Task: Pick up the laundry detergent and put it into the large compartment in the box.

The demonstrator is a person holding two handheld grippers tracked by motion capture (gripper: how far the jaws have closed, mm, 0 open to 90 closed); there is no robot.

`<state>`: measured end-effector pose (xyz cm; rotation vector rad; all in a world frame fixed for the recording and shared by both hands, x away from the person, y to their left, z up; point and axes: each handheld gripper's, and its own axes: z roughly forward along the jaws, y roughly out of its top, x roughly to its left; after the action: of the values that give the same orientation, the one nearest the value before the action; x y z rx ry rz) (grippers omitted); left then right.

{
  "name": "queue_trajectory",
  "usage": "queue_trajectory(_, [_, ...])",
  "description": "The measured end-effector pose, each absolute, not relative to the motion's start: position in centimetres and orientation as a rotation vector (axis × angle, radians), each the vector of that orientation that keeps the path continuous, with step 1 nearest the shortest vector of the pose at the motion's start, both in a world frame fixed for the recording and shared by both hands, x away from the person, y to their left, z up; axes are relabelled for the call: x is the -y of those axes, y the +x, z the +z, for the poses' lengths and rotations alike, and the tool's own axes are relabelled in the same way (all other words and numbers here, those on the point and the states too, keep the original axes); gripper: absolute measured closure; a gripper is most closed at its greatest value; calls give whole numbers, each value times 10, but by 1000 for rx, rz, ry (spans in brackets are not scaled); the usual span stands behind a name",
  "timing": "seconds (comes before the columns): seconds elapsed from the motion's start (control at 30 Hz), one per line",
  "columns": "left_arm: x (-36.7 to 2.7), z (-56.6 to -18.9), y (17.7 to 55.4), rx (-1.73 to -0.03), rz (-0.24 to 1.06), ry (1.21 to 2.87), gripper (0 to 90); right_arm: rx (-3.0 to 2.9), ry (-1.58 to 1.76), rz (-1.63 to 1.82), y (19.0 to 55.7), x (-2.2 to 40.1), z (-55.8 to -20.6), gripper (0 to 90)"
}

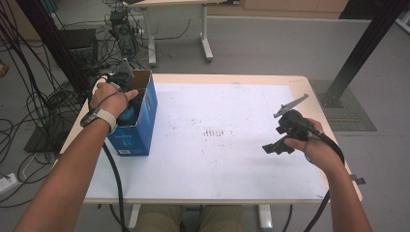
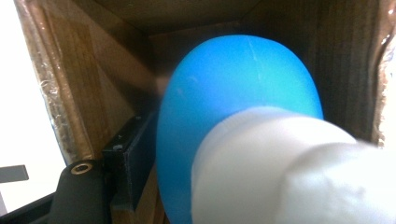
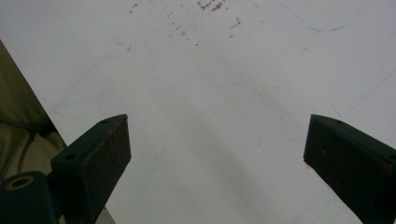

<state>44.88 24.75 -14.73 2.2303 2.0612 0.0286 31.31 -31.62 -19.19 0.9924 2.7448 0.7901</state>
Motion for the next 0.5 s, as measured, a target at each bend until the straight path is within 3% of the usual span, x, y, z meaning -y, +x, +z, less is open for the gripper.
queue_trajectory(0.37, [-254,-135,448,-2038,-5,2231,278,-2748,983,789,312,314,-191,73])
queue_trajectory(0.5, [-256,-129,447,-2035,-17,2221,230,-2748,988,789,312,313,-190,73])
